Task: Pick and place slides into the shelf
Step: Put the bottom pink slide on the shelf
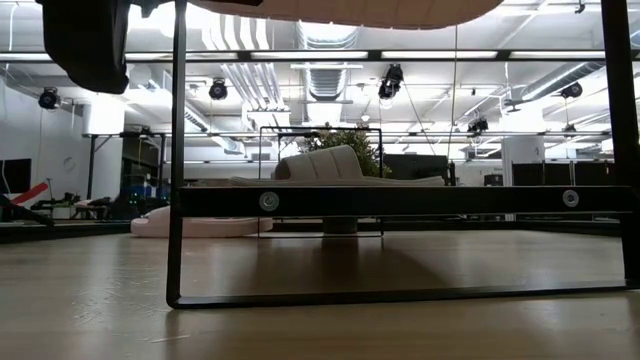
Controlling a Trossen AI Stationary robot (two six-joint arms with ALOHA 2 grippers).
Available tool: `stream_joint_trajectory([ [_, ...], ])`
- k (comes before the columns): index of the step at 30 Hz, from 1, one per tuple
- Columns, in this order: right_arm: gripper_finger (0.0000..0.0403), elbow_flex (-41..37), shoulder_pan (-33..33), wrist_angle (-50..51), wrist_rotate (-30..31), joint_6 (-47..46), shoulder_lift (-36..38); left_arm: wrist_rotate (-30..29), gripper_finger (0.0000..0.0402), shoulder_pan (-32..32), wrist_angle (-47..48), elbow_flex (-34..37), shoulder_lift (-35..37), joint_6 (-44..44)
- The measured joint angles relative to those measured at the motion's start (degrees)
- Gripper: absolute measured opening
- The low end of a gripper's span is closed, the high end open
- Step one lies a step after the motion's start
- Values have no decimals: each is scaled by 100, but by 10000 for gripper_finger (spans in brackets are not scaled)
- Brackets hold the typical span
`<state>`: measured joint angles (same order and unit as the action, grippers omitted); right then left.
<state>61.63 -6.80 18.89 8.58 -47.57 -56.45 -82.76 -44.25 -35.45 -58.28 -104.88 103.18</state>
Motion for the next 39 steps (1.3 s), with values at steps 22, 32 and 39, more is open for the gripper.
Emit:
stream_joint_trajectory([
  [22, 64, 0, -185, -120, 47, -87, 0, 25, 40, 101, 657, -38, -398, 1083],
  [32, 63, 0, -187, -117, 46, -105, 0, 11, 40, 92, 594, -383, -879, 1814],
  [39, 63, 0, -187, -117, 46, -105, 0, 183, 40, 35, 596, -378, -898, 1829],
])
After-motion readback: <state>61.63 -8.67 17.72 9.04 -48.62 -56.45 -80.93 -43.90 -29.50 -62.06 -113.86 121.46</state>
